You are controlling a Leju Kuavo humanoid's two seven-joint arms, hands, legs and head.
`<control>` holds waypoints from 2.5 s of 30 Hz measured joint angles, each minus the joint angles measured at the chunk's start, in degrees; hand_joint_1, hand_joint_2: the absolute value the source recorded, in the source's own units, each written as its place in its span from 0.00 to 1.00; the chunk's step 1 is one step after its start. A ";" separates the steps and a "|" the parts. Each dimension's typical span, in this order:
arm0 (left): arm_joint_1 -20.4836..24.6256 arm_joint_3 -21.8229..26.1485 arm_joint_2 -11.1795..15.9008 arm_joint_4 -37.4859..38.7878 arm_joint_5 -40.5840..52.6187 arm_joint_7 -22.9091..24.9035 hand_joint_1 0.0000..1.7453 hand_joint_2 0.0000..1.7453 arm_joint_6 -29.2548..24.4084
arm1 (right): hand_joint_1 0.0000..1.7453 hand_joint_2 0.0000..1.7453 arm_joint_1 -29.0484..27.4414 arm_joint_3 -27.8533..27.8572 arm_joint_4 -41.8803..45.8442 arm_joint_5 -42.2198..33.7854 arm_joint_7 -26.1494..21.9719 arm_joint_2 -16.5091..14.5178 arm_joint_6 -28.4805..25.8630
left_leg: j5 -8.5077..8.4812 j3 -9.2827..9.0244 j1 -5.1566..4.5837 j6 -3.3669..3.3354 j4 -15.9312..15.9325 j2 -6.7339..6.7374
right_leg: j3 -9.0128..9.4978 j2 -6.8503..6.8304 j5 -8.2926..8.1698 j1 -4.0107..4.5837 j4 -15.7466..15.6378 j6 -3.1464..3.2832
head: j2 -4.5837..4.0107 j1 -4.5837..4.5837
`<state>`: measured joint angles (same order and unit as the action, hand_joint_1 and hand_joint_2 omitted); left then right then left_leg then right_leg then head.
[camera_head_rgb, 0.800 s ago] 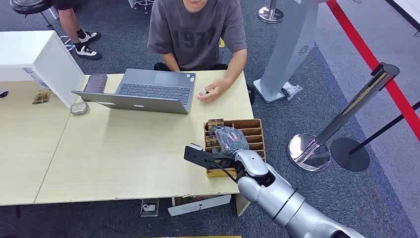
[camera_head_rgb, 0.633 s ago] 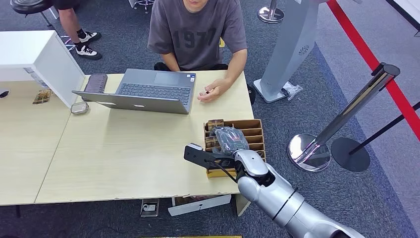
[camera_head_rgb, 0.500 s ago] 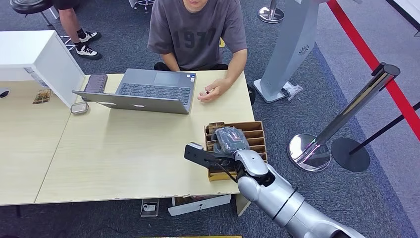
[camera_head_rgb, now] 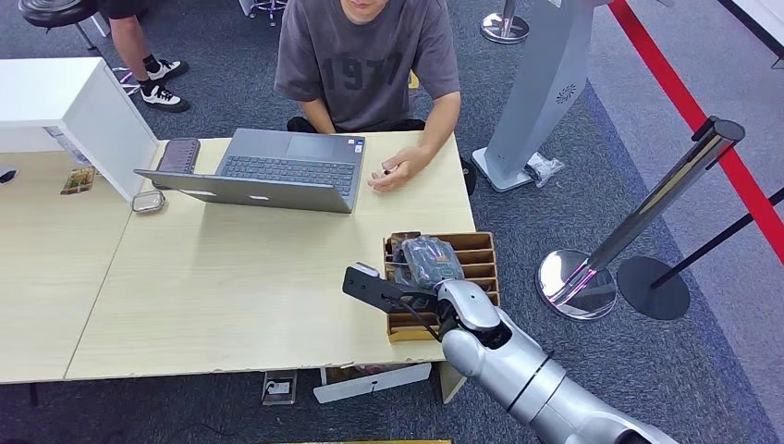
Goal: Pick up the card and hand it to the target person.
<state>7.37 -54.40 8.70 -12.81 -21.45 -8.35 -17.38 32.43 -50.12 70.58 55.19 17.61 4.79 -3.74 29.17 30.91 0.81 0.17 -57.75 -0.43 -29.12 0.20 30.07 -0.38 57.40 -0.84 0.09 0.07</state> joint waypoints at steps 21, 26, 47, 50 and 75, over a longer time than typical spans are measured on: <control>-0.03 0.00 0.00 0.00 0.19 0.00 0.00 0.00 0.08 | 0.79 1.00 0.03 0.14 3.54 4.82 0.49 0.12 1.07 | -0.02 0.00 0.00 -0.02 -0.04 0.01 | 0.00 0.01 -0.01 0.00 0.00 -0.02 | 0.00 0.00; -0.05 0.00 0.02 0.00 0.18 -0.07 0.00 0.00 0.19 | 0.79 1.00 0.12 0.33 7.06 5.41 0.68 1.22 1.88 | -0.01 0.02 0.00 -0.03 -0.06 0.01 | 0.00 0.01 -0.01 0.00 0.00 -0.02 | 0.00 0.00; -0.05 -0.08 0.02 0.00 1.22 -0.61 0.00 0.00 0.25 | 0.90 1.00 3.38 4.58 15.33 5.57 -2.16 4.05 -9.57 | -0.01 0.04 0.00 -0.03 -0.11 0.01 | 0.01 0.01 -0.05 -0.01 0.00 -0.08 | 0.00 0.00; -0.01 -0.18 0.01 0.00 1.92 -0.60 0.00 0.00 0.29 | 0.99 1.00 4.87 5.78 14.06 6.43 -4.32 3.75 -15.52 | -0.02 0.05 0.00 -0.03 -0.11 0.00 | 0.01 0.00 -0.05 -0.01 0.00 -0.09 | 0.00 -0.01; 1.35 -2.25 -0.47 -0.37 4.49 0.58 0.00 0.00 1.46 | 0.90 1.00 12.21 9.41 -20.22 11.36 -10.90 -5.80 -31.43 | -0.03 0.10 0.00 -0.05 -0.15 -0.02 | -0.01 -0.01 -0.06 0.00 0.01 -0.10 | 0.00 0.01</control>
<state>8.72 -56.65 8.23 -13.17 -16.96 -7.76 -15.91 44.65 -40.70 50.36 66.54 6.71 -1.01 -35.17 29.14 31.01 0.81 0.11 -57.90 -0.44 -29.14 0.19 30.01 -0.39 57.41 -0.94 0.09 0.08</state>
